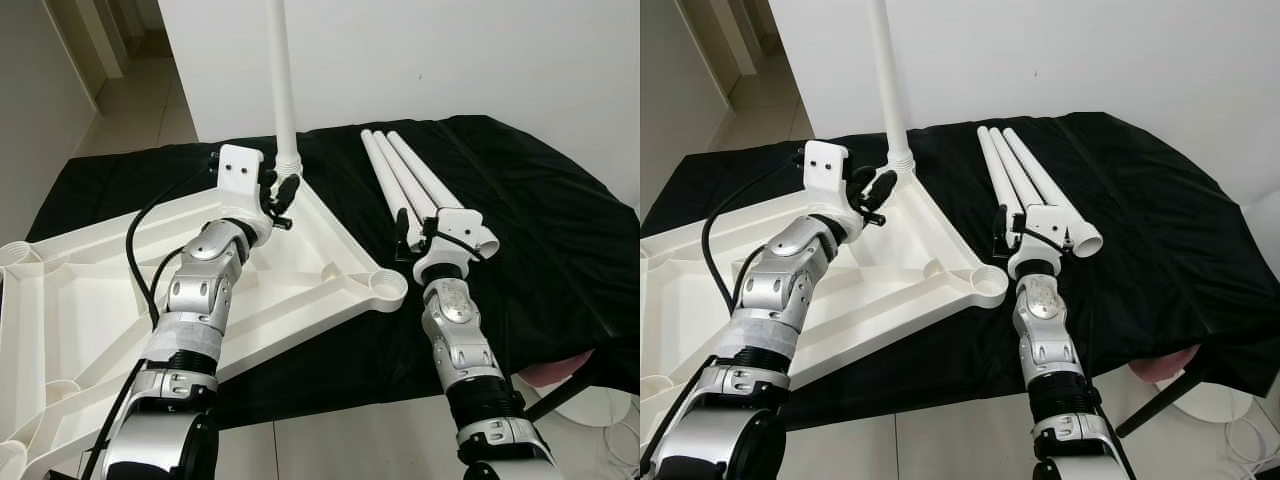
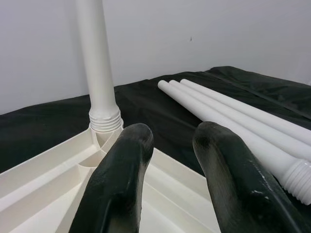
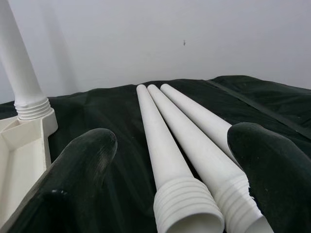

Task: Building children table

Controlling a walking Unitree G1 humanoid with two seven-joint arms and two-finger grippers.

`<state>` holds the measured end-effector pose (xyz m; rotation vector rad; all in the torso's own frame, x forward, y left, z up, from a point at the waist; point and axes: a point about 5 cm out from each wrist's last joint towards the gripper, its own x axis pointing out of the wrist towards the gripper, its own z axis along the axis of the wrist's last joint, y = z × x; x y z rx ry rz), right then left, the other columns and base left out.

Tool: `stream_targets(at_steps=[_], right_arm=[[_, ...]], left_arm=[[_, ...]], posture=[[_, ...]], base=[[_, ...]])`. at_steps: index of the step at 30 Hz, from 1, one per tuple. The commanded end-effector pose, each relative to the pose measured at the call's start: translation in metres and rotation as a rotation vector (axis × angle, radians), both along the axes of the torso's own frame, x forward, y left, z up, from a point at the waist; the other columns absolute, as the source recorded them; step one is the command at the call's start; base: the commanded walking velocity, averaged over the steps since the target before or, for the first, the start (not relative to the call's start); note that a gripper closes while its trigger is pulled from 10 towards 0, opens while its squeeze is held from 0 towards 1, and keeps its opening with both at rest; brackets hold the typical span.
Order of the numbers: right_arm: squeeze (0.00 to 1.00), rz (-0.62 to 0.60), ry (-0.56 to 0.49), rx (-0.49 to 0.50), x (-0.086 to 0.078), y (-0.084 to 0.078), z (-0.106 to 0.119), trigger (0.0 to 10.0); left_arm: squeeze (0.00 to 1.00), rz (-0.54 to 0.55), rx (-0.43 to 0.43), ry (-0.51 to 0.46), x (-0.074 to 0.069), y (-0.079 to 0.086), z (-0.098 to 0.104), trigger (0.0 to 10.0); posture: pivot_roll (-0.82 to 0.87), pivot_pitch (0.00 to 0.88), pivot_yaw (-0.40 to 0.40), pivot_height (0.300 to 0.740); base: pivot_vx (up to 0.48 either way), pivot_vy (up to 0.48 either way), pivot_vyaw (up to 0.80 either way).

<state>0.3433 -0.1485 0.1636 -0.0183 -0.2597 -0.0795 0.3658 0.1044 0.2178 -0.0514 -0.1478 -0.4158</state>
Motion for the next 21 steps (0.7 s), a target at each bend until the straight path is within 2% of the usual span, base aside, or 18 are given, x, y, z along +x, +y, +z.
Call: stream_targets(at_steps=[1,11,17,21], right_arm=[[0.0,0.002,-0.011,0.01,0.0019,0.0023,0.0014,10.0],[0.0,0.037,0.005,0.004,0.0056,0.006,0.0002,10.0],[0.0,0.048,0.011,-0.027,0.0071,0.0028,-0.0002,10.0],[0.0,0.034,0.012,-0.03,0.007,-0.0019,-0.0005,10.0]], left_arm=[[0.0,0.065,0.01,-0.014,0.0022,0.0032,0.0066,10.0],[0.0,0.067,0.044,-0.025,0.001,0.0059,0.0009,10.0],[0.0,0.075,0.033,-0.027,0.0014,0.0018,0.0011,10.0],[0.0,0.056,0.054,-0.027,-0.0003,-0.0012,-0.0014,10.0]], posture=[[-0.04,0.0,0.093,0.74],[-0.04,0.0,0.016,0.74],[-0.04,0.0,0.016,0.74],[-0.05,0.0,0.004,0.74]], base=[[0.0,0.0,0.0],[0.0,0.0,0.0],[0.0,0.0,0.0],[0.0,0.0,0.0]])
